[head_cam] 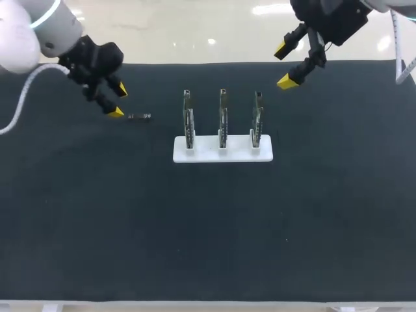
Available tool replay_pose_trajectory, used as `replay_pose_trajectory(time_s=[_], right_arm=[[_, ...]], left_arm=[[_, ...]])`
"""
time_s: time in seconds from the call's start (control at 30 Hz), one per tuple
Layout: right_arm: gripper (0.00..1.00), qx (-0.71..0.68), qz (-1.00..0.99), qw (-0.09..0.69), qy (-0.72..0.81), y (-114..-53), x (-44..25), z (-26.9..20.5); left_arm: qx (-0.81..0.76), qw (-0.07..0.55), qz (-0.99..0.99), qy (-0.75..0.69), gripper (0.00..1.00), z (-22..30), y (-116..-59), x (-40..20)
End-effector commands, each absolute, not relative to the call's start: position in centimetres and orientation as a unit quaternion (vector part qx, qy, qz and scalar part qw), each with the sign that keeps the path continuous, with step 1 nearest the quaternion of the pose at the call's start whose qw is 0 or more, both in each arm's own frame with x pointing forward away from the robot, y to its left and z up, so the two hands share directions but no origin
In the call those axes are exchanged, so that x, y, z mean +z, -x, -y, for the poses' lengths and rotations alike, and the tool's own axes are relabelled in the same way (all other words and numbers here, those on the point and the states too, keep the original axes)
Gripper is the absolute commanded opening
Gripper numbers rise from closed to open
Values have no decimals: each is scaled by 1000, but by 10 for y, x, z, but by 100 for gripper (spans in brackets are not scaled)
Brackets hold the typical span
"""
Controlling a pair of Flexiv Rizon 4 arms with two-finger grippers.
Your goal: Pick up the optical module with the left hand, and insert it into the network port with the right hand.
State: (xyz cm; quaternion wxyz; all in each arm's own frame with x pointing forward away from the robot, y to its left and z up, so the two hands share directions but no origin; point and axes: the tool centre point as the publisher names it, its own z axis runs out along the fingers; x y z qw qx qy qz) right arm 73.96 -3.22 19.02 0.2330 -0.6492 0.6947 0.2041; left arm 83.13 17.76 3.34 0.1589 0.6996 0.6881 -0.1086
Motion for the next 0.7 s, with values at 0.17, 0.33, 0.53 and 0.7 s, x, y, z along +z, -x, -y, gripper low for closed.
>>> replay_pose_trajectory(time_s=[0.17,0.33,0.53,0.7], right_arm=[[100,204,-695,234,649,-739,190,32],[100,204,-695,234,649,-739,190,32],[100,204,-695,234,649,-739,190,32],[100,204,-695,234,649,-739,190,32]], left_arm=[[-91,123,-693,-704,100,-172,-844,20],[-76,109,-695,-707,100,-170,-845,15],[-65,98,-701,-703,100,-163,-846,8],[-54,94,-704,-701,100,-161,-848,1]])
